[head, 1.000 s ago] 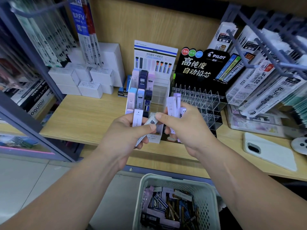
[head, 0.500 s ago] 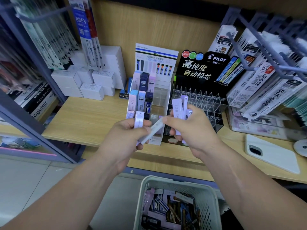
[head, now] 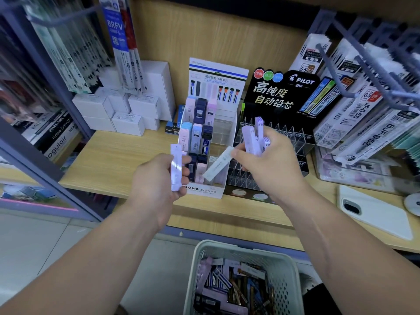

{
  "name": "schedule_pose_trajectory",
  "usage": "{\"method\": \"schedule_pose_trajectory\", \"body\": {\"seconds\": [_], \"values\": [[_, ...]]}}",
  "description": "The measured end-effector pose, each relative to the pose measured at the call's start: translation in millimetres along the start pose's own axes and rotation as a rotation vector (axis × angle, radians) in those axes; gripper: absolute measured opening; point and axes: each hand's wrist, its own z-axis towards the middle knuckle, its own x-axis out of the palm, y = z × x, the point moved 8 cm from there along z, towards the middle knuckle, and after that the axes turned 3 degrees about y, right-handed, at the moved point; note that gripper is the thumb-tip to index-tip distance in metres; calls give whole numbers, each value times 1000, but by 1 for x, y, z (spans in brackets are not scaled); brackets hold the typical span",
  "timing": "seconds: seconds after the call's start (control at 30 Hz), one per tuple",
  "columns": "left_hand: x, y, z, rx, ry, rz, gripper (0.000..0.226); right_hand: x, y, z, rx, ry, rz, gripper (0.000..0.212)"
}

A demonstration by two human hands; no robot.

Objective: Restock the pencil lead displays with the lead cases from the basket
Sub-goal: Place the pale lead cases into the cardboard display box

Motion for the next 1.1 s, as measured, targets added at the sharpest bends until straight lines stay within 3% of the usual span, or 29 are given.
{"method": "schedule_pose_trajectory", "body": {"seconds": [0.37, 0.57, 0.9, 1.1], "values": [[-4, -9, 1, 78, 22, 105, 21, 43, 2, 5, -295, 124, -403, 15], [-4, -11, 2, 99, 36, 133, 25, 38, 0, 14, -317, 103, -532, 21], [-1, -13, 2, 146, 35, 187, 28, 47, 8, 16, -354, 138, -538, 30], [-8, -17, 3, 197, -17, 148, 15, 48, -1, 15, -338, 97, -596, 29]]}}
